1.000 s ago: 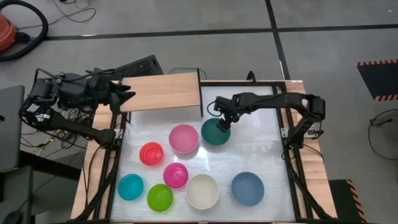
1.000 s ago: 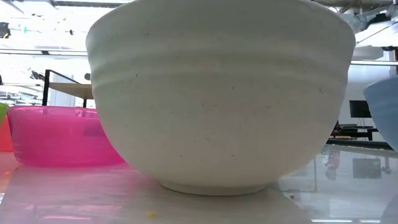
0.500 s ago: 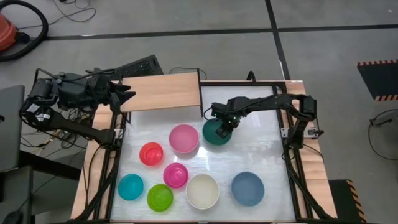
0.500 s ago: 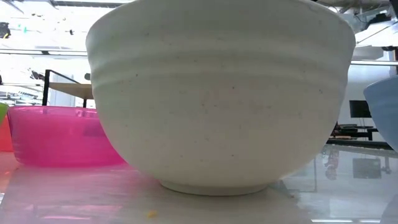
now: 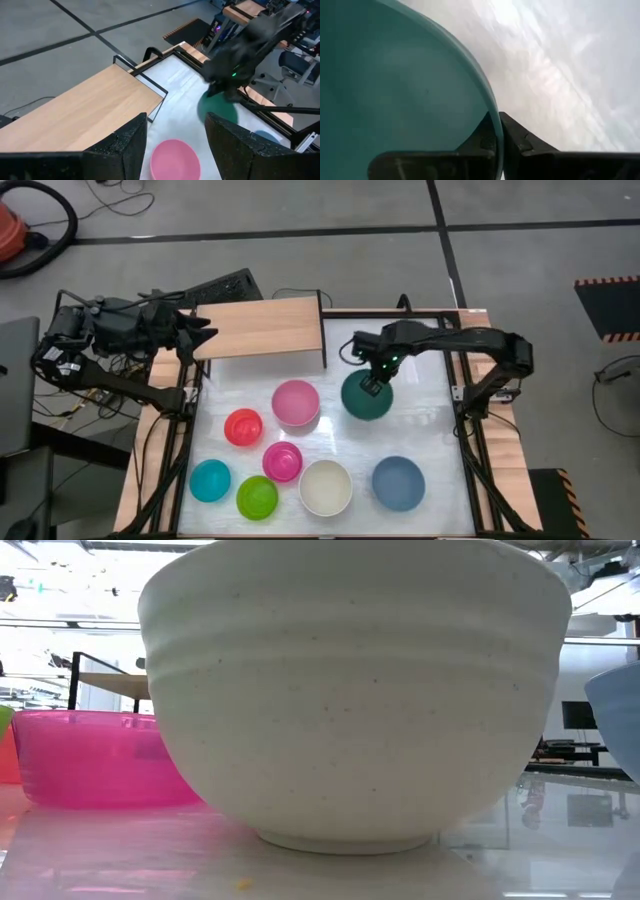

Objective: Place and stack bowls onto a shelf
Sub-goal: Put the large green bowl on the shelf

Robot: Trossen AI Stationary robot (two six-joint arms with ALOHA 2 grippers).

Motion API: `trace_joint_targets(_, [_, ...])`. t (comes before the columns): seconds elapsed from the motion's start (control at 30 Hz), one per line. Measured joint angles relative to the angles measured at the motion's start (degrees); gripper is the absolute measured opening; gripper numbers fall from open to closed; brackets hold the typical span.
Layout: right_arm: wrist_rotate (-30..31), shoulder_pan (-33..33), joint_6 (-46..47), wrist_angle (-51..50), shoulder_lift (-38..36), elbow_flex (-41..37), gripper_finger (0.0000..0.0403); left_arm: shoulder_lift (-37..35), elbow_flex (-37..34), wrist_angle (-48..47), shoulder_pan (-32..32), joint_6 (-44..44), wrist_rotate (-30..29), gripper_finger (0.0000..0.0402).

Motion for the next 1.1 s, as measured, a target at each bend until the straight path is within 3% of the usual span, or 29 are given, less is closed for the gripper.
trace_joint_targets(0.3, [0.0, -1.92, -2.65, 2.54, -2.91, 25.14, 0.0024, 0.0, 0.0, -0.03, 0.0, 0.6, 0.05, 0.0186])
trace_joint_targets(0.6, [2.25, -8.32, -10.45, 3.05, 13.88, 53.21, 0.0024, -1.25, -0.04, -0.08, 0.0, 0.44, 0.73, 0.0186])
trace_joint_targets(0.73, [-2.85, -11.29, -9.58, 11.87, 17.16, 51.39, 0.0024, -1.99, -0.04, -0.08, -0.02, 0.32, 1.44, 0.0186])
trace_joint_targets(0.83, [-3.21, -12.59, -8.15, 15.09, 20.82, 51.33, 0.0024, -2.49, -0.04, -0.08, -0.02, 0.27, 1.49, 0.0186])
trace_joint_targets(1.1, [-4.9, -13.65, -6.81, 15.24, 30.74, 51.33, 0.0024, -2.64, -0.04, -0.19, -0.02, 0.23, 1.46, 0.0186])
